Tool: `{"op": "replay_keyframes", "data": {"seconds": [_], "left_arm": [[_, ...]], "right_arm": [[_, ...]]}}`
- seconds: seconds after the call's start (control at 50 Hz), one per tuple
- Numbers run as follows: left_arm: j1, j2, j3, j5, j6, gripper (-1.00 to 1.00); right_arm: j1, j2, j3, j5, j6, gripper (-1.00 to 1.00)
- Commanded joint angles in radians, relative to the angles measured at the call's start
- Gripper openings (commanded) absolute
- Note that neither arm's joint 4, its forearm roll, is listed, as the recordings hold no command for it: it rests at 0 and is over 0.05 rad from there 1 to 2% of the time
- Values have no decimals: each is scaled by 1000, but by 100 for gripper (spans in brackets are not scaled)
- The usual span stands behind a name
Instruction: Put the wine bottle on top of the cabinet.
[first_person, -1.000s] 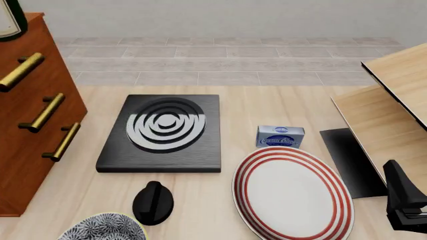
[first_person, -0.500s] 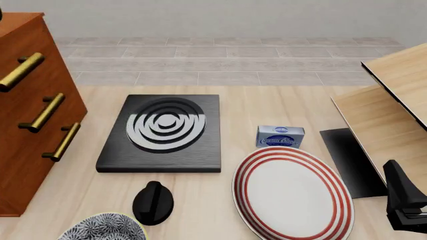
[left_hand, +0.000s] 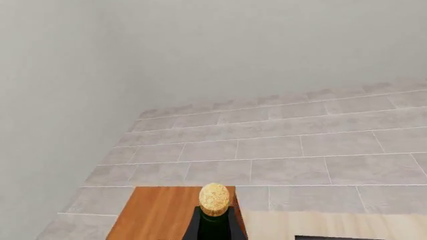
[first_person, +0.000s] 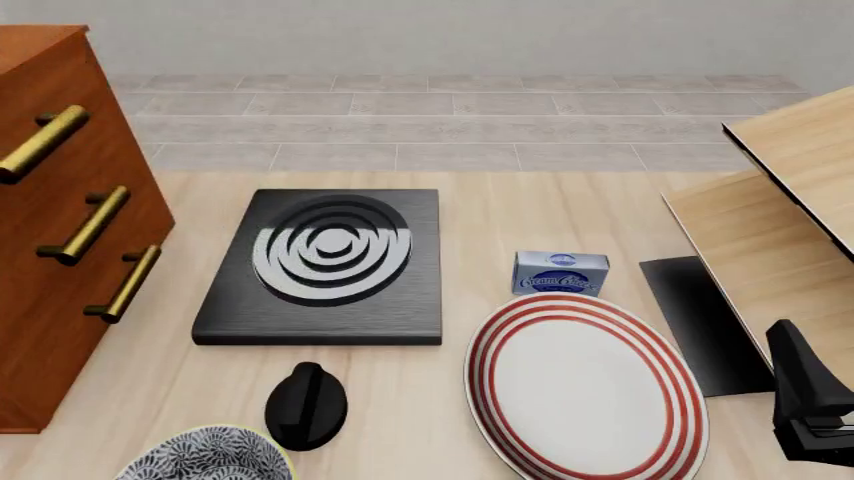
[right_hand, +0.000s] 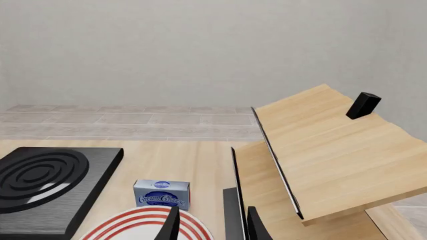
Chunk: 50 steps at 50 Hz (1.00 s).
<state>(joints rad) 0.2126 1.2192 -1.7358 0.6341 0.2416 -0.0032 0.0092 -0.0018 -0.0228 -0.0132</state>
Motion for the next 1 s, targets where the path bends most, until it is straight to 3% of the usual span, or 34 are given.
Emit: {"op": "replay_keyframes", "data": {"seconds": [0.02,0.12,0.2,0.42,0.82,1.0], "left_arm": [[66,23,-12,-13,8,-100],[79,31,14,-9,46,-100],[116,53,-17,-8,21,-100],[180,65,23,-47,-2,-100],[181,25,207,-139,14,-100],[193,17,245,-157,11,-100]], "right_arm": [[0,0,0,0,0,100],[0,0,0,0,0,100],[0,0,0,0,0,100],[0,0,0,0,0,100],[0,0,0,0,0,100],[0,0,0,0,0,100]]}}
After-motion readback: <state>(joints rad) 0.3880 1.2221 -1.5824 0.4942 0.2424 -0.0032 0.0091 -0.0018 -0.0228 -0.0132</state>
